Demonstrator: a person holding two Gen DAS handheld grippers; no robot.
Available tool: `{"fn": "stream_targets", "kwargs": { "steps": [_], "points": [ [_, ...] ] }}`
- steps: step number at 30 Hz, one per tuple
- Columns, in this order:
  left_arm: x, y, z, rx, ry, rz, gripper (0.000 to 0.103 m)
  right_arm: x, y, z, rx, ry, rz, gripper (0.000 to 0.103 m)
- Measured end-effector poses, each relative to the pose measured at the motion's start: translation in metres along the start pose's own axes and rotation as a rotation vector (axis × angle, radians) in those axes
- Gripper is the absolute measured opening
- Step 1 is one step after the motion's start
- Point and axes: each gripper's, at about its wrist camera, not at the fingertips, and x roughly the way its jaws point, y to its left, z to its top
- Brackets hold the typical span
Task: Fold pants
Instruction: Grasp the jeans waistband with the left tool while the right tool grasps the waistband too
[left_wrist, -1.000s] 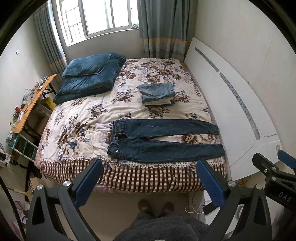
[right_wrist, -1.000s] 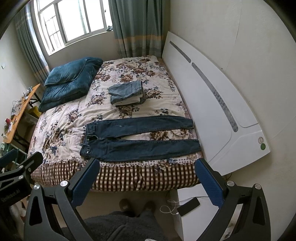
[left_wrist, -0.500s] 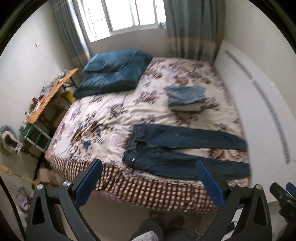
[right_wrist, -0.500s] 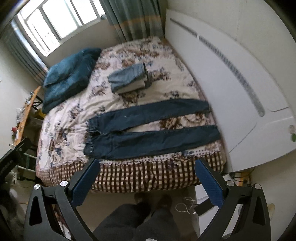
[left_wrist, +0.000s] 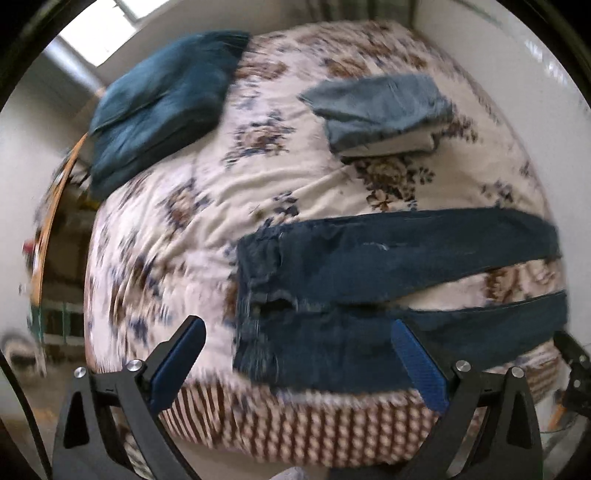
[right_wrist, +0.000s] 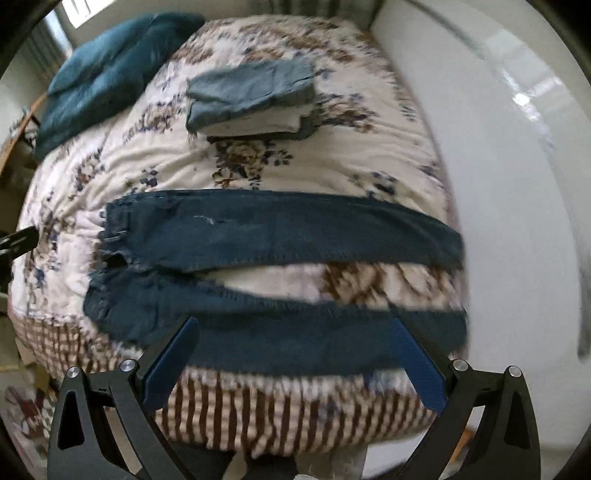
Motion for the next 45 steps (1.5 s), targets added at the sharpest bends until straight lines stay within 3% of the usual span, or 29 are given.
{"fn": "stream_targets", "kwargs": {
  "steps": [5, 9, 12, 16, 20, 21, 24, 25, 26, 28, 33, 38, 43, 45],
  "points": [
    [0.112, -0.032, 0.064, 0.272, 0.028, 0.010, 0.095, 0.112, 0.034, 0.081, -0.186, 0.084, -0.008, 0.103],
    [0.209, -0.056, 0.091, 0.463, 0.158, -0.066, 0.093, 0.219, 0.055, 0.137, -0.338, 0.224, 0.035, 0.103],
    [0.276, -0.070, 0.099, 0.595, 0.230, -0.041, 0.092, 0.281, 0.066, 0.157, -0.413, 0.309, 0.023, 0.103],
    [0.340, -0.079, 0.102, 0.682, 0.331, -0.055, 0.092, 0.352, 0.070, 0.176, -0.496, 0.426, 0.038, 0.103],
    [0.364, -0.082, 0.098, 0.734, 0.389, -0.140, 0.092, 0.401, 0.069, 0.179, -0.617, 0.574, 0.064, 0.101],
    [0.365, -0.080, 0.099, 0.732, 0.393, -0.162, 0.092, 0.411, 0.069, 0.178, -0.651, 0.601, 0.081, 0.094],
    [0.361, -0.072, 0.104, 0.719, 0.383, -0.217, 0.067, 0.410, 0.073, 0.176, -0.706, 0.572, 0.137, 0.057],
    [0.354, -0.070, 0.102, 0.734, 0.348, -0.206, 0.054, 0.404, 0.074, 0.175, -0.729, 0.542, 0.155, 0.043],
    [0.347, -0.069, 0.099, 0.751, 0.320, -0.184, 0.038, 0.398, 0.075, 0.173, -0.745, 0.513, 0.159, 0.036],
    [0.334, -0.061, 0.094, 0.723, 0.304, -0.175, 0.021, 0.386, 0.073, 0.166, -0.748, 0.458, 0.143, 0.017],
    [0.290, -0.049, 0.082, 0.683, 0.216, -0.078, 0.012, 0.340, 0.064, 0.134, -0.658, 0.321, 0.078, 0.010],
    [0.223, -0.024, 0.069, 0.534, 0.132, -0.085, 0.012, 0.295, 0.055, 0.093, -0.557, 0.211, 0.021, 0.009],
    [0.190, -0.036, 0.002, 0.319, 0.153, -0.137, 0.011, 0.246, 0.048, 0.041, -0.433, 0.162, 0.042, 0.009],
    [0.185, -0.041, -0.033, 0.231, 0.195, -0.165, 0.011, 0.229, 0.048, 0.012, -0.386, 0.169, 0.063, 0.009]
  ]
}}
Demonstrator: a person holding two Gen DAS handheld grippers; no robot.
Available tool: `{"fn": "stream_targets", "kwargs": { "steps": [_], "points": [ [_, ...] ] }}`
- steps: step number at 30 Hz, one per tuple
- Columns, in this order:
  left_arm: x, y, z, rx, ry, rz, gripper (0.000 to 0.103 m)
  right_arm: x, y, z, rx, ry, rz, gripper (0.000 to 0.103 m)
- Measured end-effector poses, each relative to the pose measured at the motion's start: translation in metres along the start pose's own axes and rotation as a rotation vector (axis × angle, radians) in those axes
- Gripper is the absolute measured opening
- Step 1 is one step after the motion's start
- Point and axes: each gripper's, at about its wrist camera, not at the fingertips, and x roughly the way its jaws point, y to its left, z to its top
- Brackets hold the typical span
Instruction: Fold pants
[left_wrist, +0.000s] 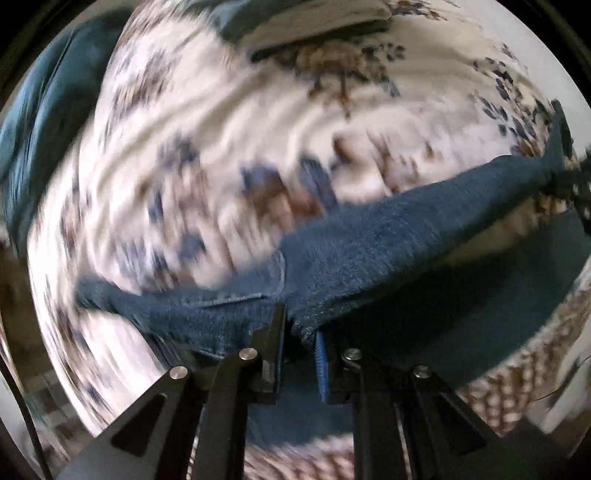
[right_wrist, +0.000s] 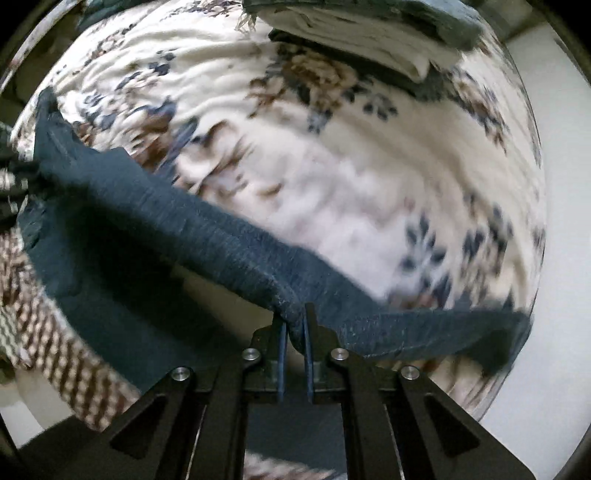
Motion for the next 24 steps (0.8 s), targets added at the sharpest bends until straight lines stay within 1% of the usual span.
{"fn": "stream_targets", "kwargs": {
  "steps": [3, 5, 8, 10, 12, 15, 17, 20, 21, 22, 23, 24],
  "points": [
    [0.009, -0.010, -0.045, -0.131, 0.055, -0.051, 0.011, 0.002, 0.013, -0.044, 0.064, 0.041, 0.047, 0.008],
    [0.019, -0.017, -0.066, -0.200, 0.086, -0.079, 0.011, 0.011, 0.027, -0.073, 0.072, 0.071, 0.043, 0.008],
    [0.038, -0.025, -0.093, -0.280, 0.139, -0.115, 0.011, 0.029, 0.048, -0.108, 0.086, 0.123, 0.045, 0.008],
    [0.057, -0.030, -0.109, -0.309, 0.177, -0.125, 0.011, 0.042, 0.058, -0.123, 0.074, 0.141, 0.033, 0.008],
    [0.078, -0.032, -0.120, -0.330, 0.199, -0.123, 0.011, 0.057, 0.067, -0.133, 0.083, 0.168, 0.041, 0.008],
    [0.097, -0.032, -0.121, -0.333, 0.215, -0.121, 0.013, 0.071, 0.071, -0.137, 0.111, 0.199, 0.041, 0.010],
    [0.101, -0.027, -0.118, -0.354, 0.223, -0.123, 0.013, 0.077, 0.066, -0.137, 0.175, 0.228, 0.072, 0.012],
    [0.094, -0.019, -0.122, -0.410, 0.209, -0.128, 0.013, 0.075, 0.063, -0.135, 0.215, 0.264, 0.110, 0.019],
    [0.088, -0.018, -0.125, -0.420, 0.197, -0.118, 0.014, 0.072, 0.062, -0.135, 0.230, 0.264, 0.122, 0.037],
    [0.084, -0.016, -0.130, -0.423, 0.187, -0.107, 0.014, 0.067, 0.062, -0.135, 0.245, 0.259, 0.145, 0.069],
    [0.077, -0.016, -0.133, -0.423, 0.173, -0.093, 0.015, 0.062, 0.062, -0.133, 0.254, 0.257, 0.172, 0.084],
    [0.072, -0.017, -0.137, -0.419, 0.164, -0.079, 0.015, 0.055, 0.064, -0.134, 0.260, 0.254, 0.186, 0.096]
  ]
}}
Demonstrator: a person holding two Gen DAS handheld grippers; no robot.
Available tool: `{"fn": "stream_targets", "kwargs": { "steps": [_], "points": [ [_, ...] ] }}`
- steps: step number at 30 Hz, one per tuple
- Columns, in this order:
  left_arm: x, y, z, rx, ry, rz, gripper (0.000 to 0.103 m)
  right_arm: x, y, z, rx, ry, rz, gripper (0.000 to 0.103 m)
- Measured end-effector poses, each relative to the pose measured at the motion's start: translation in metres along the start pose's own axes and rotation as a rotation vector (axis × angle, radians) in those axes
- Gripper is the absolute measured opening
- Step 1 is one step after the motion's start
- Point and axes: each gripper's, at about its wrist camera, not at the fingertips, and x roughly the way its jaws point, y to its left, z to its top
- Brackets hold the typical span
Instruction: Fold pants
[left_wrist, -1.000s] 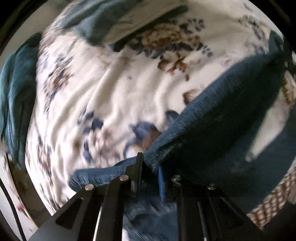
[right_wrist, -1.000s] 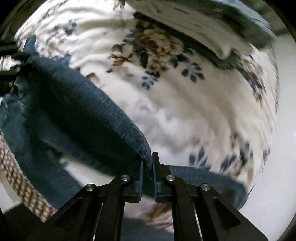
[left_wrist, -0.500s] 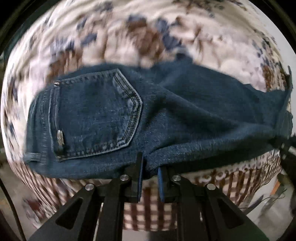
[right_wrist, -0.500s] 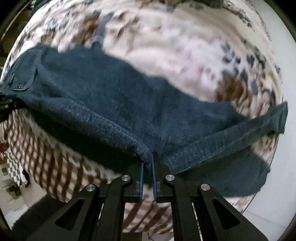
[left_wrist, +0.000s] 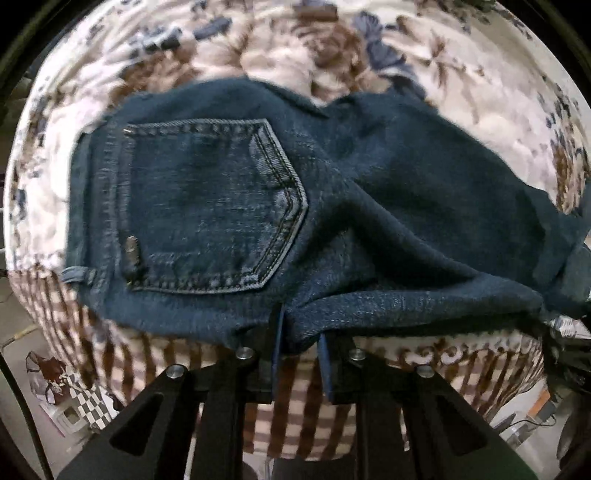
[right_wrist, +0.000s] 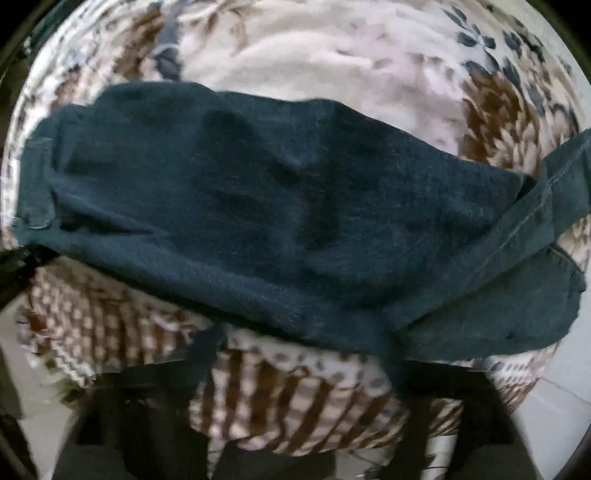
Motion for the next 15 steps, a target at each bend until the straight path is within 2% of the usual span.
{"fn": "stream_targets", "kwargs": {
  "steps": [4, 8, 9, 11, 12, 15],
  "points": [
    [-0.018, 0.002, -0.013, -0.006, -0.037, 0.027, 0.018, -0.023, 0.005, -0.013, 0.026, -0.037, -0.033, 0.096],
    [-0.024, 0.018, -0.030, -0.064, -0.048, 0.019, 0.020, -0.050, -0.013, -0.018, 0.102, -0.097, -0.043, 0.096],
    [-0.025, 0.019, -0.027, -0.076, -0.043, 0.015, 0.020, -0.058, -0.030, -0.010, 0.120, -0.103, -0.036, 0.096],
    [-0.025, 0.014, -0.013, -0.098, -0.043, -0.017, 0.021, -0.065, -0.049, -0.005, 0.153, -0.118, -0.021, 0.096],
    [-0.023, 0.010, -0.008, -0.113, -0.047, -0.058, 0.022, -0.065, -0.056, -0.004, 0.173, -0.121, -0.021, 0.096],
    [0.010, 0.022, -0.009, -0.168, -0.011, -0.146, 0.023, -0.067, -0.086, 0.014, 0.211, -0.121, -0.012, 0.096]
  ]
}}
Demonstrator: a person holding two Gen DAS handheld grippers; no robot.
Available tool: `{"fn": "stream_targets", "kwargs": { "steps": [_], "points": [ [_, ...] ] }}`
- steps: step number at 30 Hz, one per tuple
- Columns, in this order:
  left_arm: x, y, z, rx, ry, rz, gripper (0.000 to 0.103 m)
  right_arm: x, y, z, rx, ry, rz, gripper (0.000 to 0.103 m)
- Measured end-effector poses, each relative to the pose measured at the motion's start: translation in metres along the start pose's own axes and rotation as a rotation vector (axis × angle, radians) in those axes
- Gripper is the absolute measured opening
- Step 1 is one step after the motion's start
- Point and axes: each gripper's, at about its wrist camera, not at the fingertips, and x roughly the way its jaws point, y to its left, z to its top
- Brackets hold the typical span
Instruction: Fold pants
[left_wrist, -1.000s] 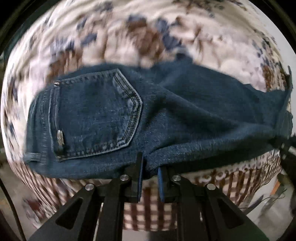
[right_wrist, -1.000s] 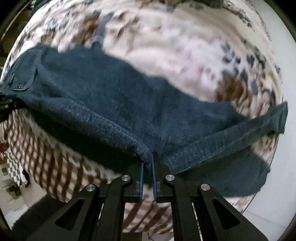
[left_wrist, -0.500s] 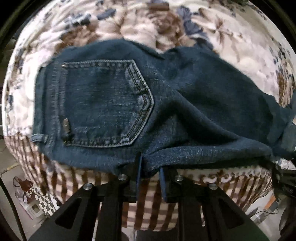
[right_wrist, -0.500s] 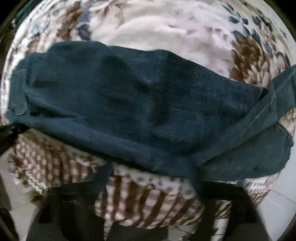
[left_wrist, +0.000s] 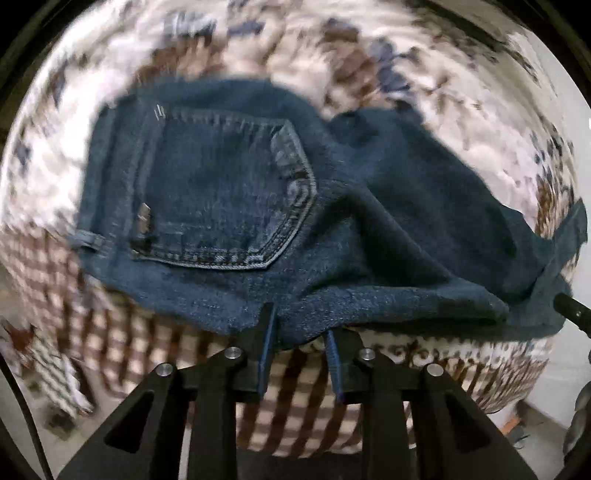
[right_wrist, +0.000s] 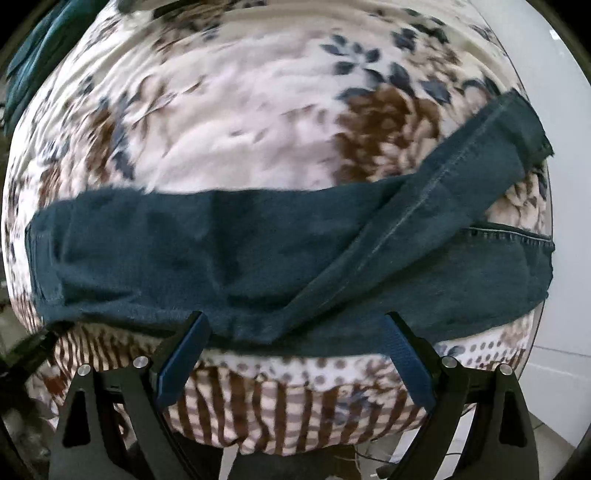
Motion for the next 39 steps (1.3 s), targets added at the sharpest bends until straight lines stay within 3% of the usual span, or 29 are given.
{"fn": "stream_targets", "kwargs": {
  "steps": [1, 4, 10, 13, 16, 18, 22, 26, 28, 32, 34, 36, 37, 39],
  "points": [
    [0.007, 0.006, 0.001, -0.012, 0.003, -0.027, 0.026, 0.002, -0.007, 0.005, 0.018, 0.005, 0.007, 0.096],
    [0.036, 0.013, 0.006, 0.036, -0.021, -0.136, 0.074, 0.012, -0.025, 0.015, 0.075, 0.027, 0.051, 0.096],
    [0.065, 0.022, 0.004, 0.070, -0.033, -0.106, 0.078, 0.020, -0.038, 0.019, 0.073, 0.039, 0.030, 0.096],
    [0.046, 0.022, -0.018, 0.084, -0.075, -0.075, 0.078, 0.016, -0.051, 0.020, 0.101, 0.035, 0.039, 0.096],
    [0.023, 0.029, -0.044, 0.054, -0.096, 0.014, 0.078, 0.007, -0.075, 0.029, 0.173, 0.014, 0.055, 0.096],
    [0.004, 0.032, -0.047, 0.018, -0.151, 0.065, 0.078, -0.003, -0.096, 0.039, 0.235, -0.012, 0.053, 0.096],
    [-0.015, 0.016, -0.008, -0.007, -0.236, 0.144, 0.078, -0.010, -0.139, 0.072, 0.350, -0.064, 0.026, 0.096],
    [-0.016, -0.018, 0.043, 0.010, -0.281, 0.160, 0.079, 0.005, -0.172, 0.117, 0.421, -0.087, -0.038, 0.096],
    [-0.020, -0.043, 0.069, 0.029, -0.308, 0.197, 0.078, 0.017, -0.184, 0.138, 0.461, -0.077, -0.079, 0.095],
    [-0.009, -0.068, 0.088, 0.066, -0.307, 0.234, 0.079, 0.048, -0.199, 0.170, 0.508, -0.005, -0.106, 0.089],
    [-0.004, -0.075, 0.090, 0.084, -0.286, 0.232, 0.079, 0.060, -0.200, 0.179, 0.494, 0.020, -0.151, 0.071],
    [-0.001, -0.083, 0.088, 0.110, -0.273, 0.242, 0.079, 0.058, -0.203, 0.177, 0.494, 0.001, -0.184, 0.020],
    [-0.001, -0.087, 0.086, 0.124, -0.269, 0.243, 0.079, 0.054, -0.206, 0.172, 0.518, -0.023, -0.157, 0.011],
    [0.000, -0.092, 0.083, 0.145, -0.252, 0.232, 0.079, 0.034, -0.212, 0.152, 0.570, -0.094, -0.109, 0.009]
  ]
}}
